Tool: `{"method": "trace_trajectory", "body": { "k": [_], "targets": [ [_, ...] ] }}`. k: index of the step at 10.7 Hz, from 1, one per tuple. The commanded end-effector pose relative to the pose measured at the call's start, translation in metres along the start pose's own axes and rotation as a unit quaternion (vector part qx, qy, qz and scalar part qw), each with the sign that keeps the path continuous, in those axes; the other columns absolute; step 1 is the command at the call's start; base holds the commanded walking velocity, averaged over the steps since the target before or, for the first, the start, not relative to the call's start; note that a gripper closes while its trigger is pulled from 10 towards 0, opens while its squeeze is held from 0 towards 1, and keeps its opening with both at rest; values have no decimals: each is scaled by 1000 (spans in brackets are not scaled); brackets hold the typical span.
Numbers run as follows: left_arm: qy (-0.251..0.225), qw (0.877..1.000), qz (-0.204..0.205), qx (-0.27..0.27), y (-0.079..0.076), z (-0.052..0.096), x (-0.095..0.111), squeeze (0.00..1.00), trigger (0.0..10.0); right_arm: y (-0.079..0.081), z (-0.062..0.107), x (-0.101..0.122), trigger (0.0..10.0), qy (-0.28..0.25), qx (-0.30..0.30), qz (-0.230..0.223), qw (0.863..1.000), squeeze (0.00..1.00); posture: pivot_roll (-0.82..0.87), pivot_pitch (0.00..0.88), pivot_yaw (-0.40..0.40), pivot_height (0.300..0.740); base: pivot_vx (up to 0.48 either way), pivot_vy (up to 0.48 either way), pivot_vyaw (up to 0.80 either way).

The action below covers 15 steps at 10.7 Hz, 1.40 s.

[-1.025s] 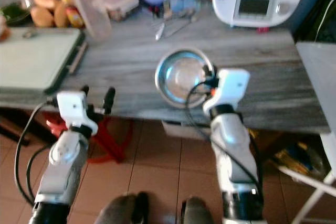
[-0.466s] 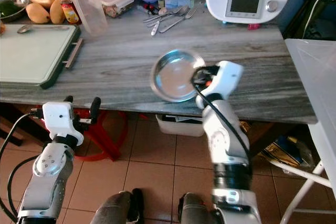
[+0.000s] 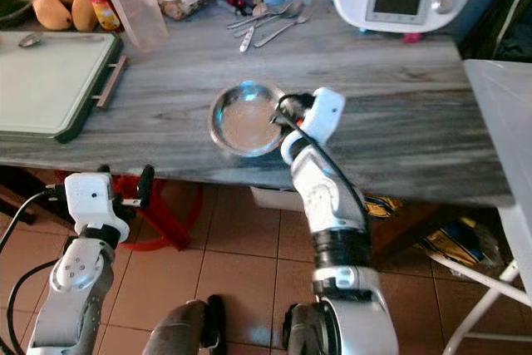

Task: Setting the table

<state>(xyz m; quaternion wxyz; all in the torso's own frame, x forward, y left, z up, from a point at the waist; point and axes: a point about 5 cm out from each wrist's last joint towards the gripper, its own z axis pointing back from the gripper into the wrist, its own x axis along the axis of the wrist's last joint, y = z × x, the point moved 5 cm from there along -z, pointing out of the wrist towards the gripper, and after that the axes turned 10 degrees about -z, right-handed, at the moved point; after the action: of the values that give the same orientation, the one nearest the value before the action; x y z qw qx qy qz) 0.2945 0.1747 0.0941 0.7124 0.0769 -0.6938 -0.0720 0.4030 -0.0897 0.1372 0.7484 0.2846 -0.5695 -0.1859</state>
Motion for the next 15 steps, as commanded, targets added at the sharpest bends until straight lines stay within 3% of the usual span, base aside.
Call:
{"method": "trace_trajectory", "body": {
  "k": [1,3,5,7,10,12,14,15],
  "targets": [
    [-1,1000,-5,3,3,1,2,0,10000,3,-3,-1,10000,11,-5,2,1000,0,-29,203,43,740,0,0,0],
    [3,1000,-6,-2,2,2,1,0,10000,4,-8,-7,10000,44,-9,5,999,0,-37,203,37,740,0,0,0],
    [3,1000,-6,-2,1,2,1,0,10000,1,-8,-15,10000,69,-15,-12,997,1000,-34,201,31,740,0,0,0],
    [3,1000,-5,0,1,2,1,0,10000,4,-4,-23,10000,86,-8,-13,996,1000,-35,200,29,740,0,0,0],
    [3,1000,-5,-3,-2,0,0,0,10000,12,0,-11,10000,59,35,6,998,1000,-45,195,36,740,0,0,0],
    [1,1000,-7,3,-1,-2,2,0,10000,28,7,11,10000,-1,79,59,995,1000,-42,189,33,740,0,0,0],
    [15,1000,-1,11,2,1,-5,0,10000,27,27,26,10000,-71,103,106,986,1000,-43,180,32,740,0,0,0],
    [16,1000,1,9,0,0,-6,0,10000,26,32,20,10000,-65,106,107,986,1000,-54,170,35,740,0,0,0]
  ]
}}
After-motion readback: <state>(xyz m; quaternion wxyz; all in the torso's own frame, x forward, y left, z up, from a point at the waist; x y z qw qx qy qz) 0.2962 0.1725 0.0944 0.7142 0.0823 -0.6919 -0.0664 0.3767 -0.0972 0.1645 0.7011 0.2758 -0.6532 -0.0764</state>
